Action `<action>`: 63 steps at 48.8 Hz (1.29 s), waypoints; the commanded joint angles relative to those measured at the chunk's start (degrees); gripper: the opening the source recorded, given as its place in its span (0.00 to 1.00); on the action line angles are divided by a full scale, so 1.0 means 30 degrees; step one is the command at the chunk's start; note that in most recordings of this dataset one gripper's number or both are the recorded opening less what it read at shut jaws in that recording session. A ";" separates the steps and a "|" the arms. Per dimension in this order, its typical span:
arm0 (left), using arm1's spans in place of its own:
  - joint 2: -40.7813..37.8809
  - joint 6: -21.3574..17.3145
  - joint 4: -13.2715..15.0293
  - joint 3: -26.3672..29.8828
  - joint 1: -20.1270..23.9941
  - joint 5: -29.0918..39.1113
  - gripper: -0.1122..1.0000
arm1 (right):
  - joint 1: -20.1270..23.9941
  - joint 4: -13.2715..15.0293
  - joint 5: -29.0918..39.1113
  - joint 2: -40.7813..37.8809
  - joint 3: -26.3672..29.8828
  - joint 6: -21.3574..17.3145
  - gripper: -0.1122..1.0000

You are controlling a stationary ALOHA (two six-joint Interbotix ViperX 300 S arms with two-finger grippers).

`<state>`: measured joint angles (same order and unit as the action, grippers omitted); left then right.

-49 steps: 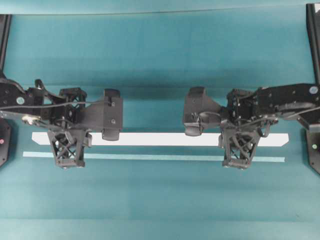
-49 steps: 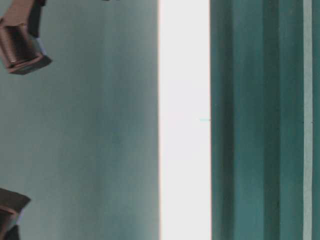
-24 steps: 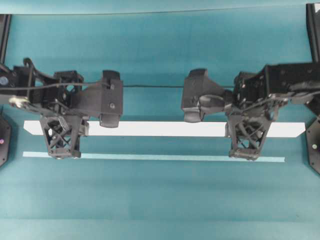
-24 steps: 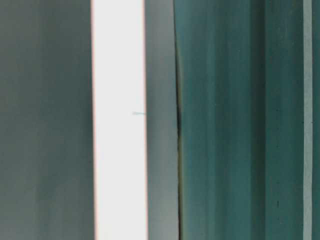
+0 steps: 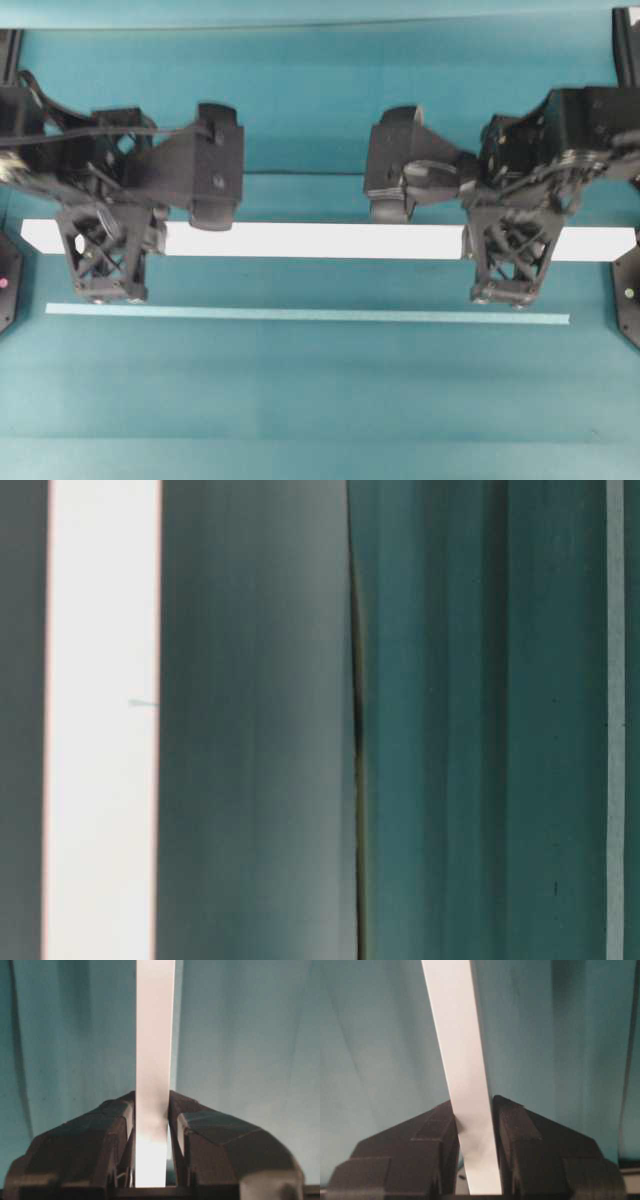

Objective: Lift a wooden board with both hands.
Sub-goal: 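Lift the board with both grippers and pull it back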

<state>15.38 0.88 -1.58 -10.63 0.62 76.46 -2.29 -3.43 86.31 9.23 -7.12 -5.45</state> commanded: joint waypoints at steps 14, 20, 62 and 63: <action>0.0176 -0.0117 -0.0088 0.2959 0.0029 0.1260 0.26 | -0.0146 -0.0029 0.1992 0.0000 0.3047 -0.0469 0.29; 0.0059 -0.0117 -0.0088 0.3662 0.0029 0.1758 0.26 | -0.0146 -0.0059 0.2109 -0.0029 0.3750 -0.0498 0.29; -0.0791 -0.0088 -0.0088 0.6592 0.0029 0.4102 0.26 | -0.0527 -0.0117 0.2432 0.0000 0.5273 -0.0469 0.29; -0.0791 -0.0088 -0.0088 0.6592 0.0029 0.4102 0.26 | -0.0527 -0.0117 0.2402 0.0000 0.5273 -0.0469 0.29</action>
<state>12.83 0.70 -1.85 6.86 0.88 90.18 -3.43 -3.52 94.92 9.67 6.86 -5.80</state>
